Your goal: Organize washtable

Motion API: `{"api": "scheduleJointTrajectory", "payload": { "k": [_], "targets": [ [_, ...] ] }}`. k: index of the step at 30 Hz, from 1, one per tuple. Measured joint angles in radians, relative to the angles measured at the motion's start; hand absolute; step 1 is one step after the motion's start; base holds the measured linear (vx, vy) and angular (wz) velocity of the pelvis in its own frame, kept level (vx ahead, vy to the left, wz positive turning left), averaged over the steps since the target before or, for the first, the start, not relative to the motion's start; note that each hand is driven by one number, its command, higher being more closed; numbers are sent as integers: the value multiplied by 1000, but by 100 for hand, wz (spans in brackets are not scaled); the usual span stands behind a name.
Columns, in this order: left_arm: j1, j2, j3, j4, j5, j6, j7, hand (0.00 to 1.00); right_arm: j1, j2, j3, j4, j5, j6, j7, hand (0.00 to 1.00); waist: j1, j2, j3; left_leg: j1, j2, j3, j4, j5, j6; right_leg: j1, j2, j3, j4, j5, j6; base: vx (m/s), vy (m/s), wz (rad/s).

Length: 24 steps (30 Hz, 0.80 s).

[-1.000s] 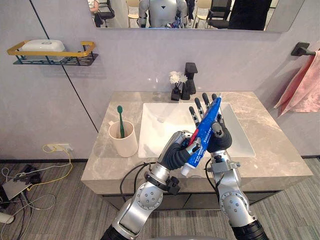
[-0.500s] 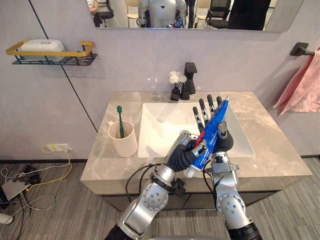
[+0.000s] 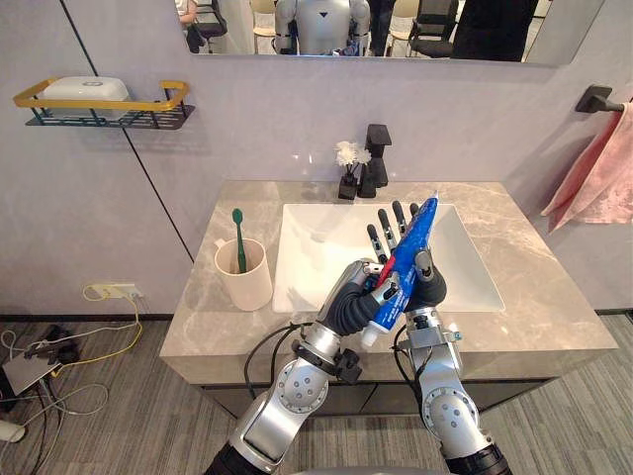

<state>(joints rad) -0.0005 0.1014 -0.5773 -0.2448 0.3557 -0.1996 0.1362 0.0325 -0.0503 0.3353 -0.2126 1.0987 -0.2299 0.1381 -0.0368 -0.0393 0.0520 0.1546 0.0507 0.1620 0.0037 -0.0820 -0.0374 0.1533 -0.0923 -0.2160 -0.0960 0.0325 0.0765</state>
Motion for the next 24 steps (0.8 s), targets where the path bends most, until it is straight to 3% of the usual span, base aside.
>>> {"api": "scheduleJointTrajectory", "payload": {
  "k": [1, 24],
  "targets": [
    [0, 0, 0, 1, 0, 0, 0, 100, 0, -2, 3, 0, 0, 0, 0, 100, 0, -1, -1, 0, 0, 0, 0, 0, 0, 0, 0, 0, 0, 0, 0, 0, 0, 0],
    [1, -2, -4, 71, -1, -10, -5, 100, 3, -47, 34, 4, -10, 0, 1, 100, 0, -4, -3, 0, 0, 1, 0, 0, 0, 0, 0, 1, -1, 1, 1, 0, 0, 0]
  ]
}}
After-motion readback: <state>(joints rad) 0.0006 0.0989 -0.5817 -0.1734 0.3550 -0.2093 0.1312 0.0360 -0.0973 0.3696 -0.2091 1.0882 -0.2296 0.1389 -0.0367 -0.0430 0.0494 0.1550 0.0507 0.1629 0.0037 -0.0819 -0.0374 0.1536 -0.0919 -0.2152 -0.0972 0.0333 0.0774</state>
